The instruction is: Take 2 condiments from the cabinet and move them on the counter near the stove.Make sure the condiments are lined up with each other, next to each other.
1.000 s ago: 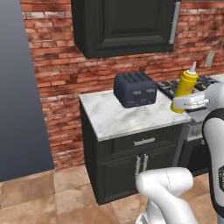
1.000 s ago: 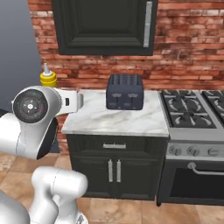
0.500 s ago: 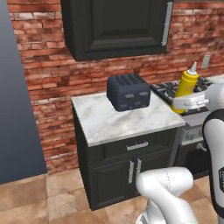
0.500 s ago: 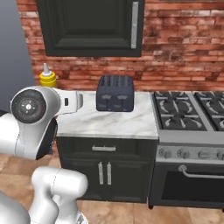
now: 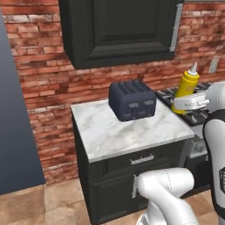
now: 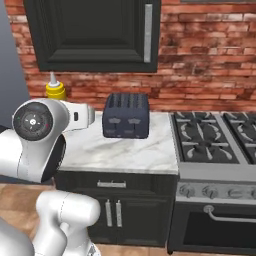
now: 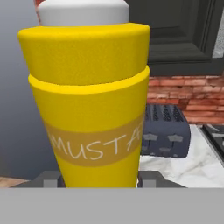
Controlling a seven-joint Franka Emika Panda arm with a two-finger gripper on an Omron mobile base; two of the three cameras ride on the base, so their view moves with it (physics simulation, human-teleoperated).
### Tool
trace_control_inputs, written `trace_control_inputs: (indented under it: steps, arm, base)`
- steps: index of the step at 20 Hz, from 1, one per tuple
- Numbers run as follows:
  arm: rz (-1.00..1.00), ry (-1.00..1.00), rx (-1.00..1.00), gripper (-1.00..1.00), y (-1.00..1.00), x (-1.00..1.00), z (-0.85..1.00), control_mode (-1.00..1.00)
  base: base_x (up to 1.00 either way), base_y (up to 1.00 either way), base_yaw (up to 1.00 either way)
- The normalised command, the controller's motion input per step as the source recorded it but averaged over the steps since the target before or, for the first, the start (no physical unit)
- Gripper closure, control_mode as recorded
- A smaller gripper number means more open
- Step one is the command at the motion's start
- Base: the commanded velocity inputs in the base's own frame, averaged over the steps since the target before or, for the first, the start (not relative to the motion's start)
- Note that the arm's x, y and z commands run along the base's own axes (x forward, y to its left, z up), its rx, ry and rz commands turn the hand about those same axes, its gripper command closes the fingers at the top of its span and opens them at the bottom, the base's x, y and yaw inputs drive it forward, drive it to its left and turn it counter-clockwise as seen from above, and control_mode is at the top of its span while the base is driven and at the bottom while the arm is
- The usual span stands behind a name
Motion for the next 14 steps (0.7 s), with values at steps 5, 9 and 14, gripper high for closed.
trace_control_inputs:
  steps: [5, 9, 14]
  arm:
    - [0.00, 0.00, 0.00, 1.00, 0.00, 0.00, 0.00, 1.00]
    - [0.00, 0.00, 0.00, 1.00, 0.00, 0.00, 0.00, 1.00]
    - [0.00, 0.00, 0.00, 1.00, 0.00, 0.00, 0.00, 1.00]
  base:
    - [0.51, -0.02, 0.02]
    - [0.52, -0.04, 0.03]
    - [0.50, -0.09, 0.02]
